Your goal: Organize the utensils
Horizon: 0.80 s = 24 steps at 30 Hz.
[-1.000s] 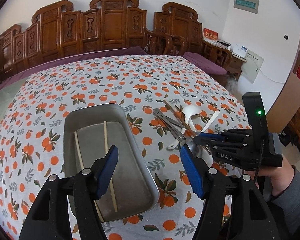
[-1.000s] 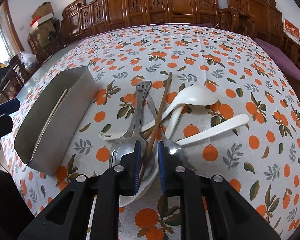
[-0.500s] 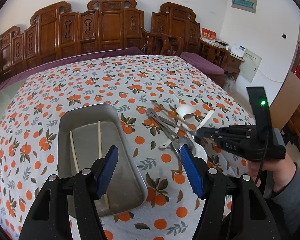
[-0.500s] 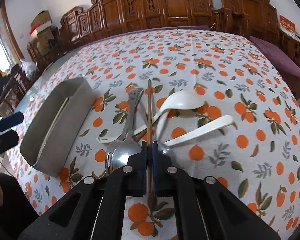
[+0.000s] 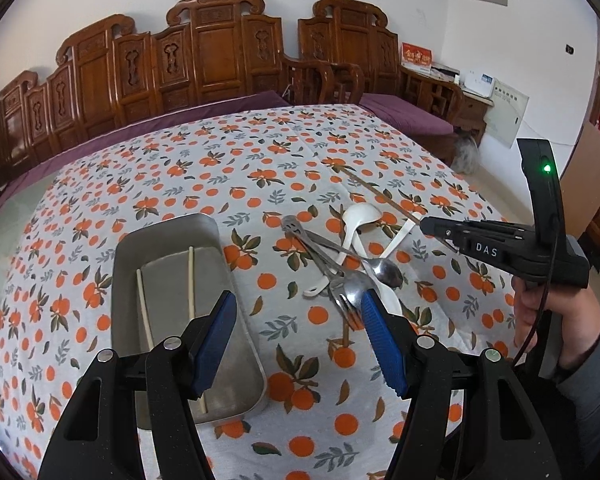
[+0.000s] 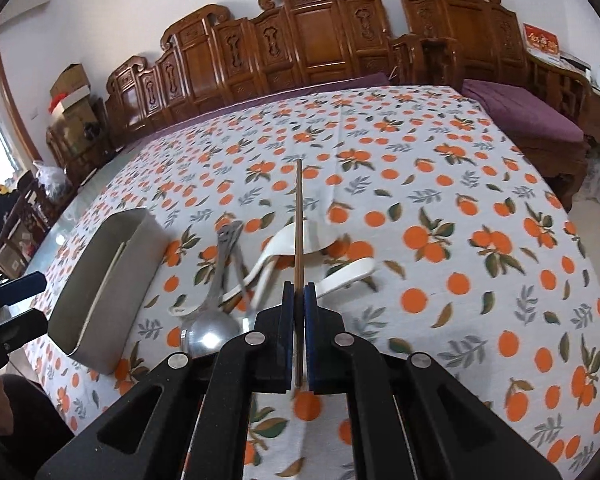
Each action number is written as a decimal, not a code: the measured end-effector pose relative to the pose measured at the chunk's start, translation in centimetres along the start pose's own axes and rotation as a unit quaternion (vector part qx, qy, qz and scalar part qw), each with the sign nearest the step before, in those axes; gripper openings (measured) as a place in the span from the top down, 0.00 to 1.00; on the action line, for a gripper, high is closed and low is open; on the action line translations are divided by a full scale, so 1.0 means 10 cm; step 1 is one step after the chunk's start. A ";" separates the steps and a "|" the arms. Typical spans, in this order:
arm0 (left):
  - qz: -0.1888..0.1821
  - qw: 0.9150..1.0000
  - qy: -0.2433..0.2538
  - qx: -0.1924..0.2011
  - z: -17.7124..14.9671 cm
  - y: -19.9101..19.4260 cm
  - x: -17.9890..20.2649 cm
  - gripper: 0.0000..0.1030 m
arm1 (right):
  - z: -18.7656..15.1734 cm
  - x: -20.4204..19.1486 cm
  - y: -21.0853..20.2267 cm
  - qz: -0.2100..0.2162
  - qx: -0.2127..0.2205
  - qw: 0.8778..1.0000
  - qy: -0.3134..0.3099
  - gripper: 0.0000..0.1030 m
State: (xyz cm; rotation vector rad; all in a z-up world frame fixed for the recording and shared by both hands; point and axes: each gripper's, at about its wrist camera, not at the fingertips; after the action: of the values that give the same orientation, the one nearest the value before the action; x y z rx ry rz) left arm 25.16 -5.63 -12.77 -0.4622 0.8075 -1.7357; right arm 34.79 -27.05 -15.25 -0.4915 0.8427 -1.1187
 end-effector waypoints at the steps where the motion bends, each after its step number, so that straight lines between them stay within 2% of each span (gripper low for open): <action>1: -0.002 1.000 -0.002 -0.003 0.02 0.04 0.02 0.40 | 0.01 0.03 0.01 -0.003 0.001 1.000 0.002 0.94; 8: -0.012 1.000 -0.010 -0.026 0.14 0.36 0.14 0.40 | 0.07 0.23 0.00 -0.005 0.004 1.000 0.026 0.94; 16: -0.026 0.999 -0.013 -0.045 0.33 0.78 0.31 0.50 | 0.10 0.33 -0.03 0.009 0.005 0.999 0.042 0.94; 24: -0.045 0.997 -0.015 -0.061 0.42 1.15 0.52 0.55 | 0.15 0.45 -0.06 0.025 0.011 0.997 0.070 0.94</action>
State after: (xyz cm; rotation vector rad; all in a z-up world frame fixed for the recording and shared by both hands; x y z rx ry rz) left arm 34.09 -13.52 -18.62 -0.6139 0.8860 -1.7652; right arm 36.47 -31.58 -15.40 -0.3762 0.9586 -1.1247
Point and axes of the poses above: each gripper's, at about its wrist camera, not at the fingertips, and y roughly the way its jaws point, x to its right, z to its top, and after that the axes turned 11 degrees about y, right-handed
